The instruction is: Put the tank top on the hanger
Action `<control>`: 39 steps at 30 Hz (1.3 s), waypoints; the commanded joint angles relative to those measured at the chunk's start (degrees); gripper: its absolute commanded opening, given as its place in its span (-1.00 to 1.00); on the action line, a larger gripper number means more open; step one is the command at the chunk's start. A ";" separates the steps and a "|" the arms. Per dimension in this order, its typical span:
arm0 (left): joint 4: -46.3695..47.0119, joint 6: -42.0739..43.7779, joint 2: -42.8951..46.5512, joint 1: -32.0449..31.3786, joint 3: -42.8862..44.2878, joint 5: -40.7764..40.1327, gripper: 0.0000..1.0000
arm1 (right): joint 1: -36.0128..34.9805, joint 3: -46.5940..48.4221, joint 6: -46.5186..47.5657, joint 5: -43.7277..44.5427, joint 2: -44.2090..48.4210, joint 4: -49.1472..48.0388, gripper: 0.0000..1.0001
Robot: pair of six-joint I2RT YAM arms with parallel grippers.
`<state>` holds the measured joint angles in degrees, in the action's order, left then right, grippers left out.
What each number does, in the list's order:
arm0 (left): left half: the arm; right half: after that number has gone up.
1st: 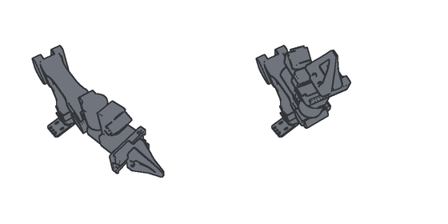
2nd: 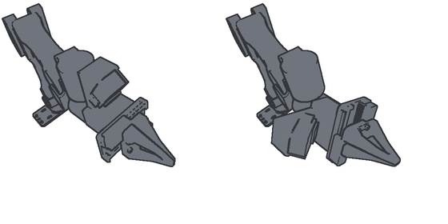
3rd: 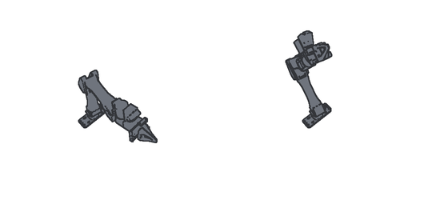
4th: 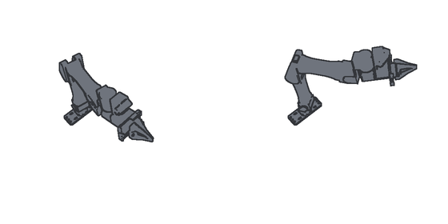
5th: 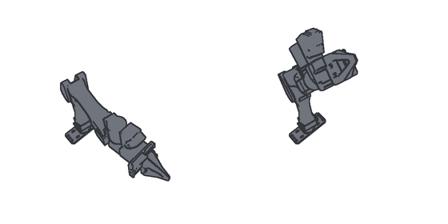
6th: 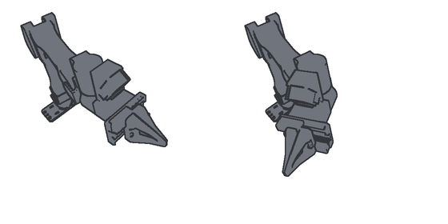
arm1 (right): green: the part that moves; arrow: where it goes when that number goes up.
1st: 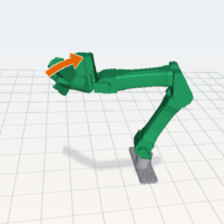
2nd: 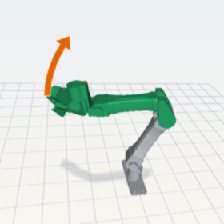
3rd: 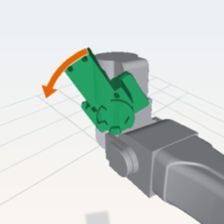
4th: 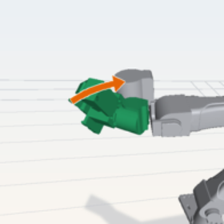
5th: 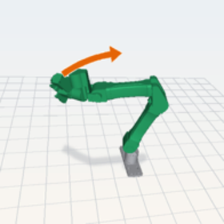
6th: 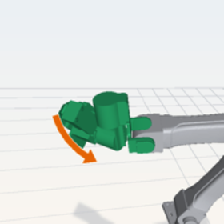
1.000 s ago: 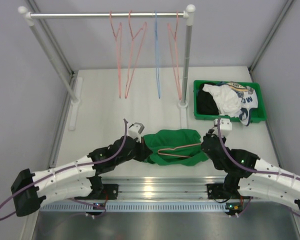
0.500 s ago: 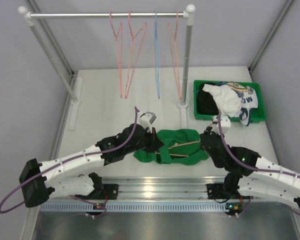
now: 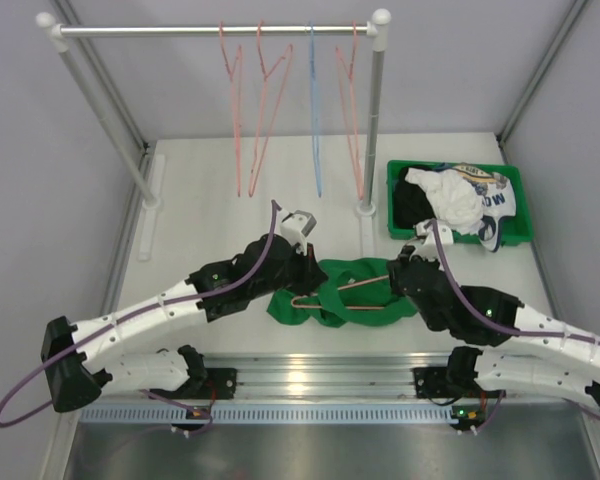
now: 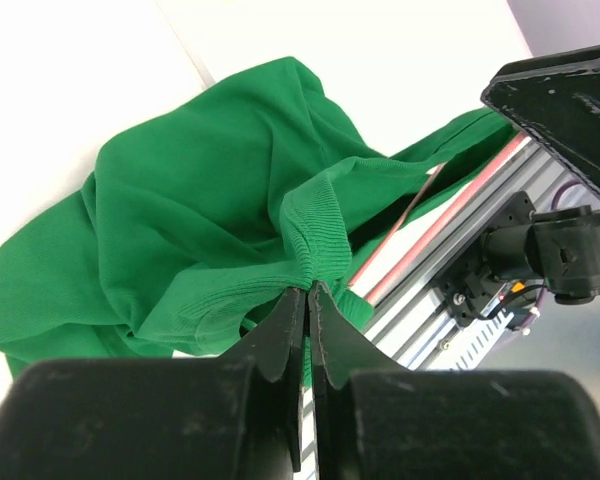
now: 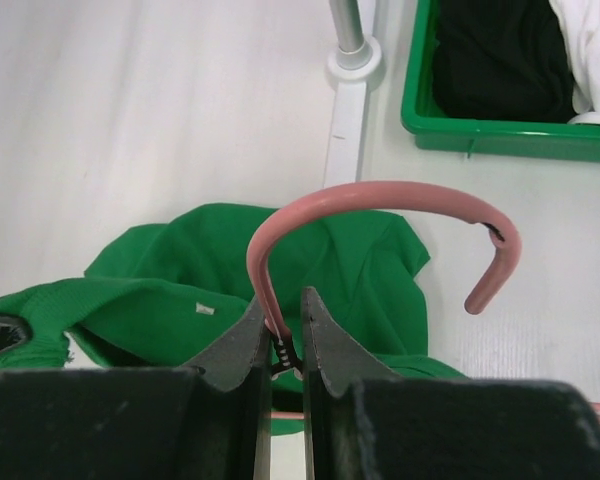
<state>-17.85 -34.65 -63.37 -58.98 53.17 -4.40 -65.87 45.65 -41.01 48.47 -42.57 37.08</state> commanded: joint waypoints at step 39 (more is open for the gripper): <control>-13.44 17.51 9.32 -0.08 4.49 14.60 0.15 | -5.94 10.25 10.96 -5.84 -5.25 -5.44 -1.00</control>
<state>-29.26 -20.84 -54.06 -58.98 57.93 4.62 -70.78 52.75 -30.94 43.81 -48.82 33.91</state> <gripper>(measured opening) 0.579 0.091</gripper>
